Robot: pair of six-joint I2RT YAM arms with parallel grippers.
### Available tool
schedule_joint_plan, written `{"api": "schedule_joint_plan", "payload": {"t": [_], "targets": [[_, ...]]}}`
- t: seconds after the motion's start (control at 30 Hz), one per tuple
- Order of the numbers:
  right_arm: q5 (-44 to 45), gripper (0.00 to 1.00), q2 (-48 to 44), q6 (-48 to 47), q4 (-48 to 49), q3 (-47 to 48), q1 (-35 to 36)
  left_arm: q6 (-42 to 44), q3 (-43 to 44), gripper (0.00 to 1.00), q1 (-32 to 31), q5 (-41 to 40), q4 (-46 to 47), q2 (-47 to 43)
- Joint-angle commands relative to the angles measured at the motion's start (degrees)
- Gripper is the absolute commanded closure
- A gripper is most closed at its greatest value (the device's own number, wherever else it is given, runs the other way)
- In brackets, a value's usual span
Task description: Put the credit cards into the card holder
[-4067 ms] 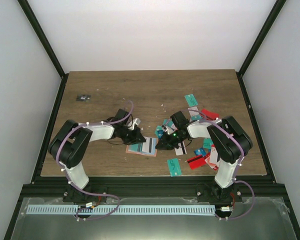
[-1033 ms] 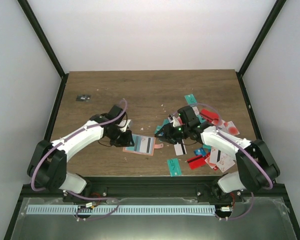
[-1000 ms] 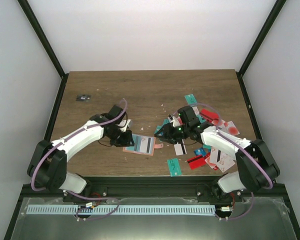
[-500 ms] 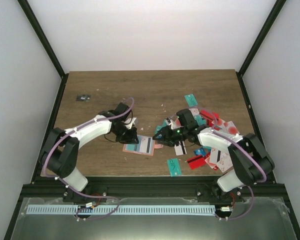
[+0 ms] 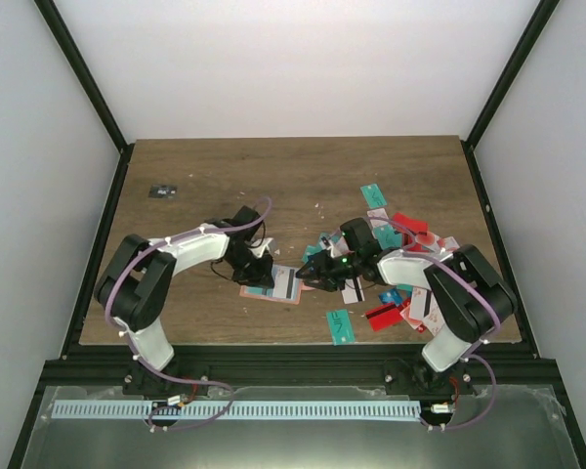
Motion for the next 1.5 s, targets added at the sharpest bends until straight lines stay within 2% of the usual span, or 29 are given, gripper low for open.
{"api": "schedule_joint_plan", "payload": {"t": [0.0,0.3,0.67,0.9,1.1,1.27,1.47], "targets": [[-1.3,0.57,2.0,0.7,3.1,1.4,0.6,1.3,1.3,0.93,-0.6,1.5,1.0,2.2],[-2.1,0.58,6.9,0.5,3.9,4.2,1.9,1.7,0.4,0.96,-1.0,0.4,2.0,5.8],[-2.3,0.59,10.7,0.0,3.4,6.9,2.9,0.9,-3.5,0.96,-1.1,0.1,4.0,5.7],[-3.1,0.59,12.7,-0.2,4.1,8.3,3.7,-0.2,-4.6,0.96,-1.1,1.9,5.6,5.0],[-3.9,0.59,11.2,-1.2,3.7,8.5,4.0,-1.8,-3.2,0.96,-2.5,6.8,6.9,4.6],[-3.7,0.59,10.7,-1.6,1.6,8.7,4.0,-4.6,-2.5,0.96,-3.5,8.7,8.2,2.0],[-3.7,0.58,11.0,-2.2,-1.0,11.6,5.3,-7.3,-1.8,0.96,-2.5,3.9,4.9,-5.4]]}}
